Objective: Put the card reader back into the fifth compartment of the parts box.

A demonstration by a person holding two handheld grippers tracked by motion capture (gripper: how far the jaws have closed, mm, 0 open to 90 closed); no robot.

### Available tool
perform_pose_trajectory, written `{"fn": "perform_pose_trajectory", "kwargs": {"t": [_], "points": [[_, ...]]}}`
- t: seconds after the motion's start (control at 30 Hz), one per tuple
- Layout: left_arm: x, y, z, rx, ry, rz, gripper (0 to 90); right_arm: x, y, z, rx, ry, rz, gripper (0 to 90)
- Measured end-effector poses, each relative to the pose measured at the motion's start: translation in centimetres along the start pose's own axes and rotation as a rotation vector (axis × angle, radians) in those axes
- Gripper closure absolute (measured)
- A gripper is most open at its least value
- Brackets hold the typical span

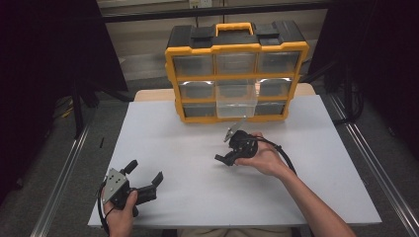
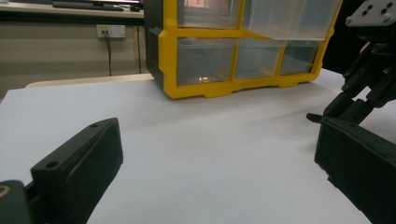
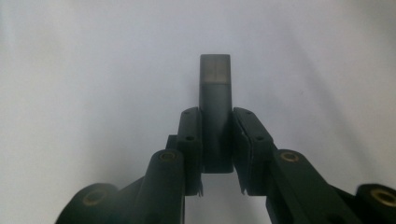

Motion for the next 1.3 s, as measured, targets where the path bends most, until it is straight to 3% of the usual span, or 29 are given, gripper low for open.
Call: {"fn": "perform_pose_trajectory", "kwargs": {"t": [0.17,0.87,1.3], "points": [[0.0,0.0,0.0,0.001,0.001,-0.001,1.2,0.2,0.2,-0.8,-0.054,-0.002,0.000,73.9],[-0.1,0.1,0.0,-0.004,0.001,0.004,1.5,1.3,-0.7,-3.4,-0.173,-0.033,-0.036,73.8],[0.0,0.1,0.0,-0.003,0.003,0.005,1.7,1.2,0.5,-5.5,-0.249,-0.032,-0.033,73.9]]}}
Point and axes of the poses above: each handheld gripper's, and its own axes: z roughly forward along the jaws, y roughly out of its top, x roughly to its left, the point moved 7 cm from there along z, roughly forward along the jaws, and after that the axes turned 3 degrees about -y, right-handed, at the moved point
